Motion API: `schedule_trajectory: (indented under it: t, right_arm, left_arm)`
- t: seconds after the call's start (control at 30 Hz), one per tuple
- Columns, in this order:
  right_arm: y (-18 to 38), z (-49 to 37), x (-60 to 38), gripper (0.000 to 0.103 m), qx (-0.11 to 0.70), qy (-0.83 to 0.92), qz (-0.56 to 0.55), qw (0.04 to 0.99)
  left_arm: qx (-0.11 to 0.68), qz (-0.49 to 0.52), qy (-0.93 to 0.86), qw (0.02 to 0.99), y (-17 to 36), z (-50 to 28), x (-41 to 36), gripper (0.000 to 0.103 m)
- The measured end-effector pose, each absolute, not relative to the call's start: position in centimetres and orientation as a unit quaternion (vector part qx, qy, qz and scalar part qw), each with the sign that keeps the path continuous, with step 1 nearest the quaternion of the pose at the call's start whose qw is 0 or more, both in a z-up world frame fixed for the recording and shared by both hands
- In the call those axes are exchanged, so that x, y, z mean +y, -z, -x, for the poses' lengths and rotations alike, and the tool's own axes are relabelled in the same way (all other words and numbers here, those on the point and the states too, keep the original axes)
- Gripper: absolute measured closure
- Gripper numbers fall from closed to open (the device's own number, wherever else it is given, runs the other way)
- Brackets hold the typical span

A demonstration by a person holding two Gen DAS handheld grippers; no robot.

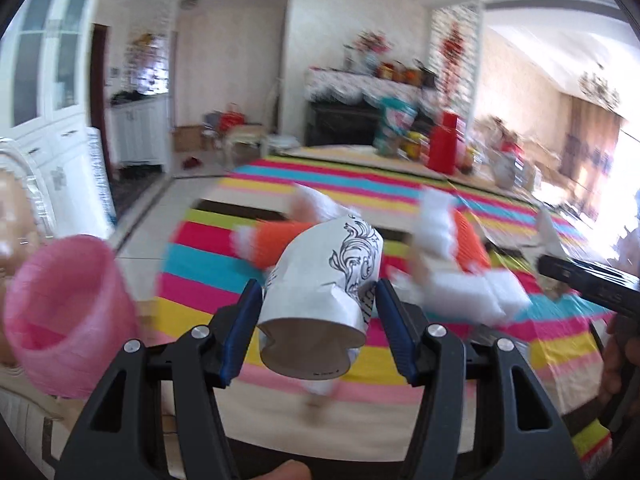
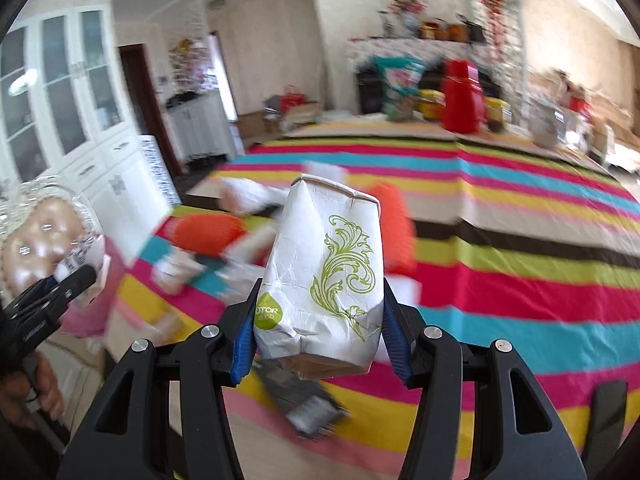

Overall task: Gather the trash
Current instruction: 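Carry the cup and bag in both tools over the pink trash bin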

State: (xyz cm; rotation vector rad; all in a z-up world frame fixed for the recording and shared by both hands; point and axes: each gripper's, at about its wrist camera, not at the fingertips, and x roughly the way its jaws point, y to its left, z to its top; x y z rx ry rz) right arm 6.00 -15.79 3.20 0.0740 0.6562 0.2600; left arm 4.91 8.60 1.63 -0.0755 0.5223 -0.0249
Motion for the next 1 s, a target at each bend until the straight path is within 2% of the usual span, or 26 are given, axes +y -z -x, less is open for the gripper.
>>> schedule_trajectory:
  t: [0.6,1.0]
  right_arm:
    - [-7.3,-9.4,6.1,0.052,0.304,-0.319,0.014,0.897]
    - [-4.5,-12.3,22.5,0.052,0.333,-0.403,0.069,0.850]
  left_arm:
    - [0.228,0.090,-0.174,0.954,-5.9,-1.9,29.7,0.046]
    - [0.240,0.130,-0.220,0.936,-5.4,-1.5,38.1,0.046]
